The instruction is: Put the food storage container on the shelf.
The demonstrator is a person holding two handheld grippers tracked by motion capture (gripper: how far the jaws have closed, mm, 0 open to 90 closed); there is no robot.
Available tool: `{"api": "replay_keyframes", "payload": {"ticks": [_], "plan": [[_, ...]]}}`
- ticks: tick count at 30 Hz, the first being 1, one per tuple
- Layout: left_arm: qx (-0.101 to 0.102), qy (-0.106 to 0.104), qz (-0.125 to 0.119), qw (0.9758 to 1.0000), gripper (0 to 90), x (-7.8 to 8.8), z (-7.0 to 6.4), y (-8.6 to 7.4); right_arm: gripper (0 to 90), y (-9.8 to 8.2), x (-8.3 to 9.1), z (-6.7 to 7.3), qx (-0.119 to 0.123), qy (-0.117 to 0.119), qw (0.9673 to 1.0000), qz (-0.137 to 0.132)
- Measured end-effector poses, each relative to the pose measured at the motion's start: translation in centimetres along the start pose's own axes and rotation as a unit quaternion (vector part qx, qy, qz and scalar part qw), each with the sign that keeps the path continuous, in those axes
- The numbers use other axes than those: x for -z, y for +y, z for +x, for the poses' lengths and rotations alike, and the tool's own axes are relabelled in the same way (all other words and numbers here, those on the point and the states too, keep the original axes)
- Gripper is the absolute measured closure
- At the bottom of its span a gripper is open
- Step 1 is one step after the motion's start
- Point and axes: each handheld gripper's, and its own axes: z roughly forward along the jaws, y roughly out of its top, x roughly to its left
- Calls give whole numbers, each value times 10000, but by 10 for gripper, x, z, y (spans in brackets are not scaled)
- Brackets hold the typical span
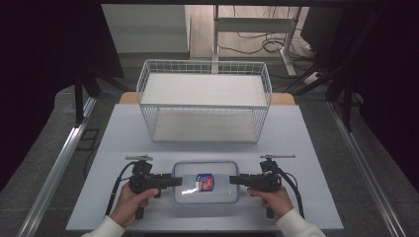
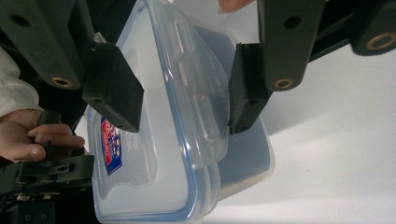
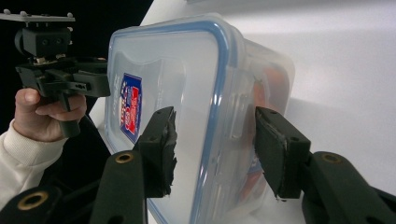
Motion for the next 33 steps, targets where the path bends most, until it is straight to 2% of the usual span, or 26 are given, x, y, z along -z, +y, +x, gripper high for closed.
{"api": "replay_keyframes", "payload": {"ticks": [6,15,25,33], "plan": [[-176,144,-26,9997,478,3,-8,-1,499,-2,2,3,1,-30,10000,-49],[-226,148,-103,9996,485,6,-10,3,498,-1,4,8,58,-78,9998,-163],[-284,92,-163,9994,489,5,-3,17,498,8,2,8,154,-124,9995,-262],[-363,126,-208,9990,491,4,5,32,499,24,-4,2,247,-89,9992,-301]]}}
